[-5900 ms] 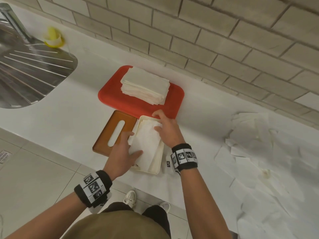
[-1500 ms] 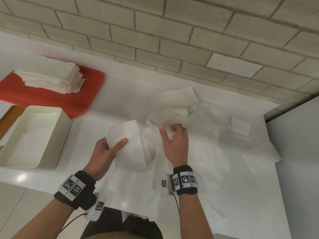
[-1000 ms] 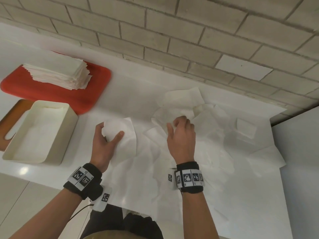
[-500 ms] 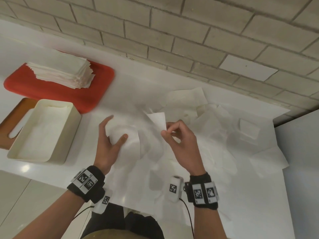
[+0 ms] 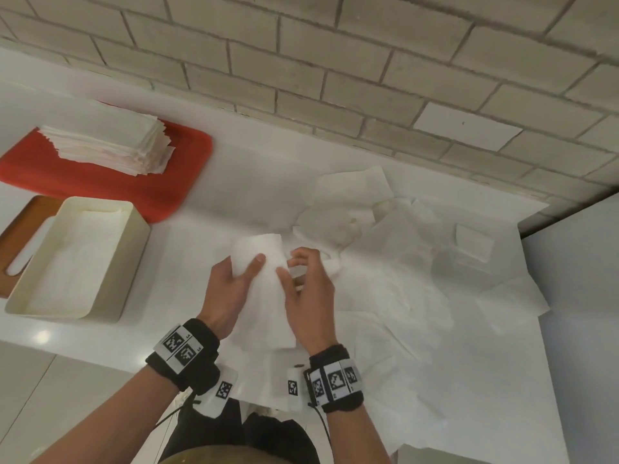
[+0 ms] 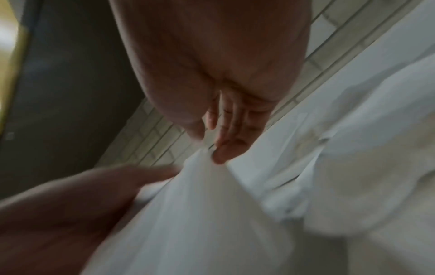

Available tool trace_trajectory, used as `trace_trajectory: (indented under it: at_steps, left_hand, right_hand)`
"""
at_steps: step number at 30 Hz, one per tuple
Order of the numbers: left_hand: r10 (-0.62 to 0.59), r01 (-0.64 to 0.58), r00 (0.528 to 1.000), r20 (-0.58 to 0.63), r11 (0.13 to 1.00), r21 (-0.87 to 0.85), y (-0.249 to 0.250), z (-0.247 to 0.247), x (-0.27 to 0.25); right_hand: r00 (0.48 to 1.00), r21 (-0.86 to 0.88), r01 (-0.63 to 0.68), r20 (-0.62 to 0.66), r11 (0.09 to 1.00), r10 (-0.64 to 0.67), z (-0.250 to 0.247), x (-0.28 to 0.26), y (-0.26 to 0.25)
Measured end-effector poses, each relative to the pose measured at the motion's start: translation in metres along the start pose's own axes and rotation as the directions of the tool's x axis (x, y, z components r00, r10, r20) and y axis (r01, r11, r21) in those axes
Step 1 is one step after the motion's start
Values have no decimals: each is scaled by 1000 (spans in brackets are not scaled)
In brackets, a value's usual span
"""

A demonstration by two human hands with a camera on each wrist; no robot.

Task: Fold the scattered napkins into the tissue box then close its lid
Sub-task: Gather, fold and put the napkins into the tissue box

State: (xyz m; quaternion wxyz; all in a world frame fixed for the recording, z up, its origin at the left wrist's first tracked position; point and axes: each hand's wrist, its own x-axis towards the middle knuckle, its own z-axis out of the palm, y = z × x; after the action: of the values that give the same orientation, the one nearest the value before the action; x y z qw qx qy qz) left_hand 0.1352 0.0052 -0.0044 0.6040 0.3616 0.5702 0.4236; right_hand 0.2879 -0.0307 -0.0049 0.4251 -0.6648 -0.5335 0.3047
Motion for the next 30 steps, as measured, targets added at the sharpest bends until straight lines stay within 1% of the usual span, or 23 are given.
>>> trace_trajectory:
  at_steps: [1,2,3,4,5,6,7,8,9,12,14,16,17,19,20,21,23,24,26,28,30]
  left_hand:
    - [23,-21,998,-51,999,40,-4,-1,2]
    - [36,-33,996,-77,998,45,-7,-4,4]
    - [42,-38,995,-90,998,45,-7,-6,3]
    - [50,-45,994,-100,998,54,-8,-10,3]
    - [62,-56,993,-104,997,59,-8,-12,2]
    - [73,-67,991,-108,996,64,-8,-15,0]
    - [78,-71,991,-108,995,67,-8,-16,-1]
    - [78,-70,991,-107,995,69,-8,-16,-1]
    - [66,-59,991,-113,996,60,-10,-17,0]
    - [19,-14,990,-139,999,37,-16,-14,6]
    - [76,-73,992,-104,997,36,-23,-10,9]
    - [133,-131,990,-46,990,46,-30,-8,11]
    - [148,-146,989,-30,988,56,-33,-5,11]
    - [178,-175,984,-11,975,138,-35,3,11]
    - [163,-163,986,18,971,176,-33,9,9]
    - [117,-122,992,36,974,189,-29,14,6]
    - [-22,13,996,88,994,106,-23,21,0]
    - [-84,80,988,131,996,35,-22,23,-1]
    - [-155,191,959,238,972,-136,-16,24,-6]
    - [-176,276,929,325,915,-294,-7,26,-11]
    - [-132,267,926,353,890,-370,-1,29,-15]
  right_hand:
    - [997,-46,-14,-73,999,10,-9,5,8]
    - [986,-133,-45,-164,990,23,-22,12,19]
    - [968,-257,-109,-249,960,43,-37,19,33]
    - [947,-384,-211,-310,899,90,-54,26,50]
    - [923,-475,-332,-341,815,177,-71,32,65]
    - [895,-526,-438,-332,729,299,-87,37,77]
    - [864,-538,-503,-288,676,414,-99,41,87]
    - [843,-527,-527,-226,667,487,-107,43,92]
    - [849,-492,-513,-170,703,500,-114,45,96]
    - [915,-384,-398,-104,833,389,-120,47,77]
    - [957,-283,-289,-64,914,283,-115,50,45]
    - [985,-70,-161,-66,984,157,-107,51,3]
    - [992,50,-73,-99,996,78,-103,50,-20]
    - [978,237,102,-200,966,-54,-98,46,-57]
    - [966,297,158,-245,942,-85,-97,42,-70]
    - [956,334,183,-279,925,-89,-96,37,-80]
    - [951,319,172,-301,932,-72,-93,23,-82]
    - [957,268,152,-281,951,-74,-89,14,-76]
    - [979,159,92,-195,983,-60,-76,-8,-52]
    - [992,69,30,-121,997,-22,-63,-28,-27]
    - [996,12,-32,-84,999,33,-53,-46,-7]
